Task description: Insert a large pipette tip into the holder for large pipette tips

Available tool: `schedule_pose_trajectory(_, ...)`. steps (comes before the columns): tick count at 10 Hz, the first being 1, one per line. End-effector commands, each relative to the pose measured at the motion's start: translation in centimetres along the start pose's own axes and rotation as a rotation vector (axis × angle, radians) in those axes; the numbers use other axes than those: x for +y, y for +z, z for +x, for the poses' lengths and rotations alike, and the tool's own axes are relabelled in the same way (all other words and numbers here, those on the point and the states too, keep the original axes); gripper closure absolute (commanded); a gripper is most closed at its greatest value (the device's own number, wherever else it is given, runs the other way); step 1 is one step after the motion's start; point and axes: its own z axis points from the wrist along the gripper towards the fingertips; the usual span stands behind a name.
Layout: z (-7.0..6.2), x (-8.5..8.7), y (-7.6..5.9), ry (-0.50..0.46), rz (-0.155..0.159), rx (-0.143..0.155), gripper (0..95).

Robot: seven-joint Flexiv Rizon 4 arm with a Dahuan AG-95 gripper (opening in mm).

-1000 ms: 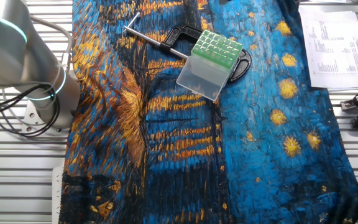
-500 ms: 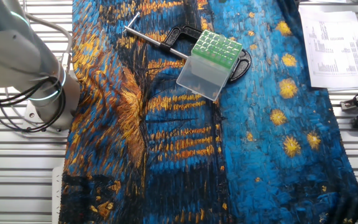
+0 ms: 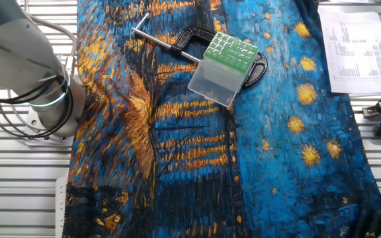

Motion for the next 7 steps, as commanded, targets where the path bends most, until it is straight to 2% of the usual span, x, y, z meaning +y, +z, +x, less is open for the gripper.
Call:
schedule_pose_trajectory(1,0.4,-1.5,0.2,-0.019,-0.008,-0.002,76.0)
schedule_pose_trajectory(7,1.7,-5.4,1.1,-0.055,-0.005,-0.012,76.0)
